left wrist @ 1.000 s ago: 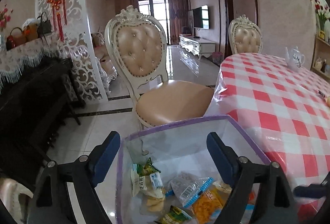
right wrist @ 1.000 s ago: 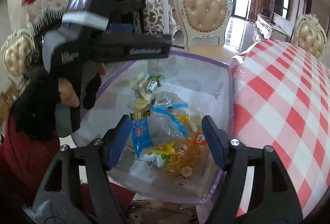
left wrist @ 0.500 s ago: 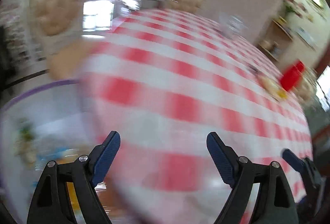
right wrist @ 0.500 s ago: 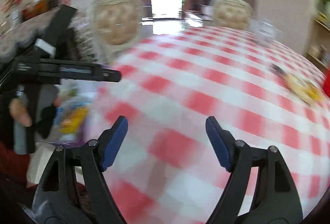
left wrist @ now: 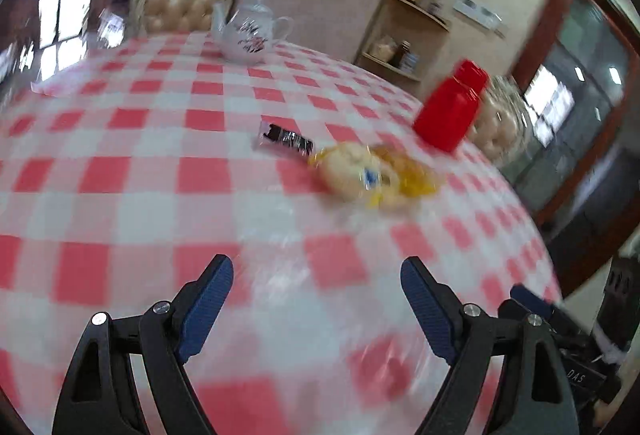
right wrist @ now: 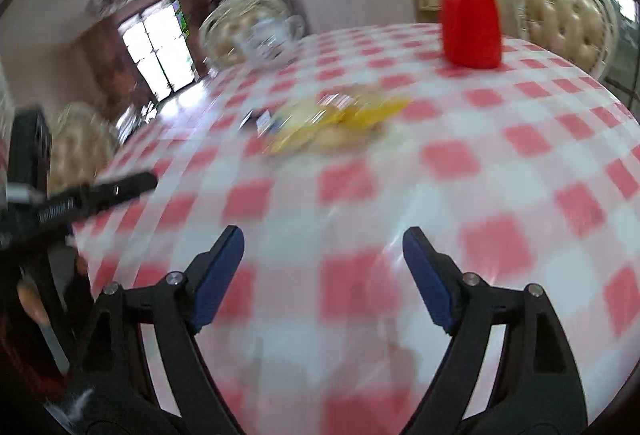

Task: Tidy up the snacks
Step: 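Grasp a yellow bread loaf with the right gripper while the left grasps a round bun packet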

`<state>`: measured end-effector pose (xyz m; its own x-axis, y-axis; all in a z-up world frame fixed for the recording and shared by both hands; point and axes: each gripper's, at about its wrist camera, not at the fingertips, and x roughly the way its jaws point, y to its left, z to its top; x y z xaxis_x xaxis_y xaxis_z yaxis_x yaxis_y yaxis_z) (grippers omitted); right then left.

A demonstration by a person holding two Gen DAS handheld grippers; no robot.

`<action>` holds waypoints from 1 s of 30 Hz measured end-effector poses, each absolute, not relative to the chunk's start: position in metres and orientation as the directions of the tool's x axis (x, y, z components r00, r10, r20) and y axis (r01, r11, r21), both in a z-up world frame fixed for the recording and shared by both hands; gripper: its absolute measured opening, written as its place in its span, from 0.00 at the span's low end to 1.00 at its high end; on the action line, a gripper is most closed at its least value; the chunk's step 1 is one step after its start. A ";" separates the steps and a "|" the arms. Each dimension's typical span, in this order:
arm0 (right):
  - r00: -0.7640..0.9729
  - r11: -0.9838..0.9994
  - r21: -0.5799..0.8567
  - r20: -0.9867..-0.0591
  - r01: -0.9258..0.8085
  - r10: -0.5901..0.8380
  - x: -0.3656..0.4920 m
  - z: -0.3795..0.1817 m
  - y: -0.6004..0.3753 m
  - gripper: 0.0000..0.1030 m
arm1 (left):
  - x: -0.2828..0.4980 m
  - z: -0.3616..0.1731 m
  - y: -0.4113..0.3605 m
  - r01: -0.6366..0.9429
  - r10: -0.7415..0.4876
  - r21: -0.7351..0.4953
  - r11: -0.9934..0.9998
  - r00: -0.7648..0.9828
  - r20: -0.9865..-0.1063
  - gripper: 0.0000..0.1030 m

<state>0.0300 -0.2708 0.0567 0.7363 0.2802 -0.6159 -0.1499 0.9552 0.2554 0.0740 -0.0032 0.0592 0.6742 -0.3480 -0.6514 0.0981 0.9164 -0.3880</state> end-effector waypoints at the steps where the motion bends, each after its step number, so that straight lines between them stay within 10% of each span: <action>1: 0.742 0.955 0.259 -0.611 -0.142 0.276 0.045 0.060 -0.277 0.83 | 0.089 0.054 -0.003 0.047 -0.343 -0.422 0.905 0.667 -0.661 0.84; 17: 0.546 0.967 0.056 -0.817 -0.250 0.188 0.260 0.014 -0.241 0.84 | 0.124 0.008 0.007 -0.005 -0.440 -0.563 0.826 0.617 -0.652 0.84; 19: 0.522 0.968 0.043 -0.835 -0.248 0.171 0.263 0.001 -0.238 0.77 | 0.121 0.014 -0.008 0.057 -0.444 -0.524 0.850 0.612 -0.654 0.84; 21: 0.542 0.965 0.059 -0.818 -0.256 0.194 0.253 0.001 -0.242 0.50 | 0.119 0.017 -0.018 0.099 -0.445 -0.495 0.863 0.612 -0.654 0.84; 30: 0.668 0.968 0.124 -0.704 -0.217 0.240 0.106 0.048 -0.288 0.49 | 0.147 0.027 -0.068 0.155 -0.407 -0.399 0.904 0.600 -0.689 0.84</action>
<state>0.1059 -0.2883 0.0479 0.6683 0.2401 -0.7041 -0.2172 0.9682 0.1240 0.1475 -0.0684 0.0269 0.5998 -0.4073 -0.6888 0.1552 0.9037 -0.3991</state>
